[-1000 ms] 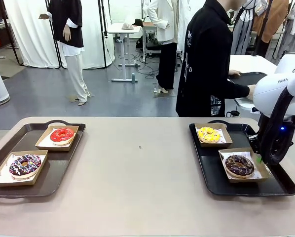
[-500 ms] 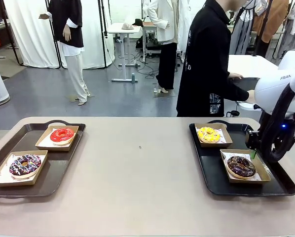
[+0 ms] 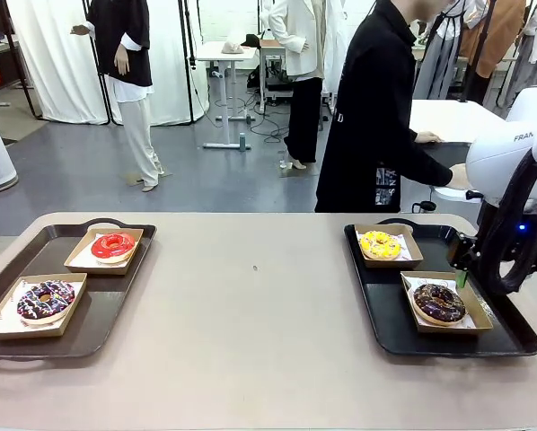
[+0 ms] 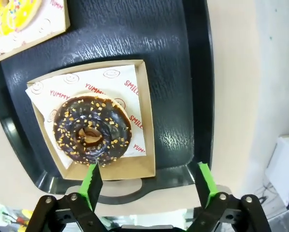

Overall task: Individually package the donuts and arrange them on the tray.
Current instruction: Place the picked Paper togo box on the Handle tray.

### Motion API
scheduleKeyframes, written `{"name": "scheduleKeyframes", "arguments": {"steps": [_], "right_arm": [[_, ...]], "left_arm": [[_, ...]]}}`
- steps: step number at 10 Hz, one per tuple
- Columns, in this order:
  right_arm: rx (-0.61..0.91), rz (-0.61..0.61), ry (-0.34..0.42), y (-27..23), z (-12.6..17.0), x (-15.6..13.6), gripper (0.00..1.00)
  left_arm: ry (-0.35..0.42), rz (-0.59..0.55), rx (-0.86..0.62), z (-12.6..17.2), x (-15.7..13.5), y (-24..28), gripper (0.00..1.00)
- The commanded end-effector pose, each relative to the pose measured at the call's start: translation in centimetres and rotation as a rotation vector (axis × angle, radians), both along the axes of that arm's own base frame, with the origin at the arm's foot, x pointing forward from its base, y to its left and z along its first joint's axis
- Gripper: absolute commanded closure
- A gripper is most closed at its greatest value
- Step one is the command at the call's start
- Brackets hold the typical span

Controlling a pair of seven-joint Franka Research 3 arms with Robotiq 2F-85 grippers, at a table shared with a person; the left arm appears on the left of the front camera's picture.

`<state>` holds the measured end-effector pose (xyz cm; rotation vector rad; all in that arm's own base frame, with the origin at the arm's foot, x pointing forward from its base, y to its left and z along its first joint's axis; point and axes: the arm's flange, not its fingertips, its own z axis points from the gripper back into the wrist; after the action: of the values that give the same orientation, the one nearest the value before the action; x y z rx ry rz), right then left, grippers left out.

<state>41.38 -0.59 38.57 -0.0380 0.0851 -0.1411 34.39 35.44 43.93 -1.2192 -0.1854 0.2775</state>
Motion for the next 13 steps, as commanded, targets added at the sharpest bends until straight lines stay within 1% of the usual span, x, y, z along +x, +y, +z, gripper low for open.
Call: {"name": "scheduleKeyframes", "arguments": {"steps": [1, 2, 3, 4, 5, 6, 7, 8, 9, 10, 11, 13], "right_arm": [[0.029, 0.031, -0.023, 0.2, -0.1, 0.0, 0.0], [0.0, 0.0, 0.0, 0.0, 0.0, 0.0, 0.09], [0.081, 0.024, -0.008, -0.6, 1.3, -0.3, 0.0], [0.246, 0.1, -0.015, -1.5, 3.2, -0.5, 0.0], [0.42, 0.174, 0.002, -2.6, 5.2, -0.8, 0.0], [0.616, 0.227, -0.013, -4.5, 7.2, -0.6, 0.0], [0.786, 0.249, -0.036, -6.7, 8.6, -0.4, 0.0], [0.954, 0.236, -0.073, -9.3, 9.6, -0.4, 0.0], [1.084, 0.207, -0.118, -11.9, 10.2, -0.6, 0.0], [1.198, 0.191, -0.151, -14.6, 10.1, -1.2, 0.0], [1.28, 0.172, -0.183, -17.3, 9.4, -2.2, 0.0], [1.353, 0.112, -0.244, -21.6, 7.4, -4.1, 0.0]], "left_arm": [[-0.003, 0.003, 0.002, 0.2, -0.2, 0.0, 0.0], [-0.003, 0.003, 0.002, 0.2, -0.2, 0.0, 0.0], [-0.003, 0.003, 0.002, 0.2, -0.2, 0.0, 0.0], [-0.003, 0.003, 0.002, 0.2, -0.2, 0.0, 0.0], [-0.003, 0.003, 0.002, 0.2, -0.2, 0.0, 0.0], [-0.003, 0.003, 0.002, 0.2, -0.2, 0.0, 0.0], [-0.003, 0.003, 0.002, 0.2, -0.2, 0.0, 0.0], [-0.003, 0.003, 0.002, 0.2, -0.2, 0.0, 0.0], [-0.003, 0.003, 0.002, 0.2, -0.2, 0.0, 0.0], [-0.003, 0.003, 0.002, 0.2, -0.2, 0.0, 0.0], [-0.003, 0.003, 0.002, 0.2, -0.2, 0.0, 0.0], [-0.003, 0.003, 0.002, 0.2, -0.2, 0.0, 0.0]]}}
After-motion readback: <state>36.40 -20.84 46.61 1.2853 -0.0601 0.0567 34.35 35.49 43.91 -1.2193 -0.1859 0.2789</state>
